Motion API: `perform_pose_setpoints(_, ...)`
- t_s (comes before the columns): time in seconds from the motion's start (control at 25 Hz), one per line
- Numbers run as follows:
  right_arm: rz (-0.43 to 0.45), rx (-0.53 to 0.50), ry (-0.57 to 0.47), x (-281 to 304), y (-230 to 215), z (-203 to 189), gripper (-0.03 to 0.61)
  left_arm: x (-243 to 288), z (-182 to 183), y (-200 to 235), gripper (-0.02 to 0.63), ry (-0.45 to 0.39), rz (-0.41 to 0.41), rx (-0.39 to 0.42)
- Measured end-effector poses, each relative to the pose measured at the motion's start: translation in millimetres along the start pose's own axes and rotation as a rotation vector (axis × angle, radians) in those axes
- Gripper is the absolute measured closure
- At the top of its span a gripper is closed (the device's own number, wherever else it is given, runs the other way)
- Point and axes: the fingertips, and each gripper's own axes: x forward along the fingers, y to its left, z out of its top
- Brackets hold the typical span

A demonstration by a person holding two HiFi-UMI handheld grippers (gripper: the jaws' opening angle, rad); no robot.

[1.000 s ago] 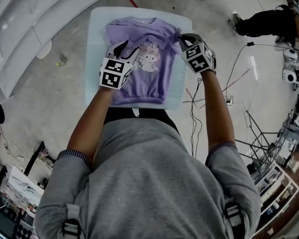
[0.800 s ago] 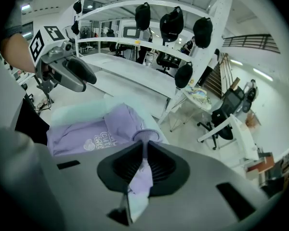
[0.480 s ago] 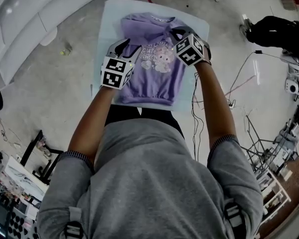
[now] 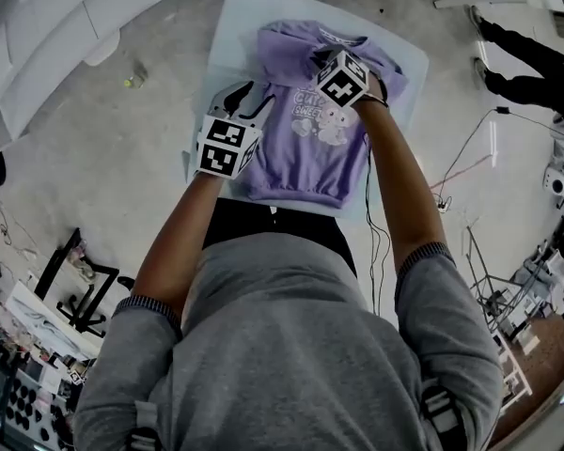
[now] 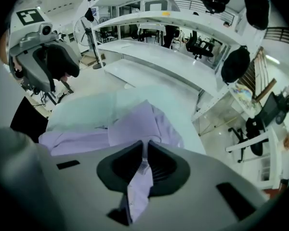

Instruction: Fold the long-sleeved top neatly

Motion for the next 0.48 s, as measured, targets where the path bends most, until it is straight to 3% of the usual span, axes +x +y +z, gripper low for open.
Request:
perform_pose_setpoints(0.28,0.055,0.272,-0.021,37,12,22,0.488,-1,-13,31,0.394,0.027,0.017,-0.024)
perform_pose_setpoints(0.48,0.128,0.36,-0.123,53,30,46,0.411,-2,-22,46,0.394,0.044,0.024,-0.038)
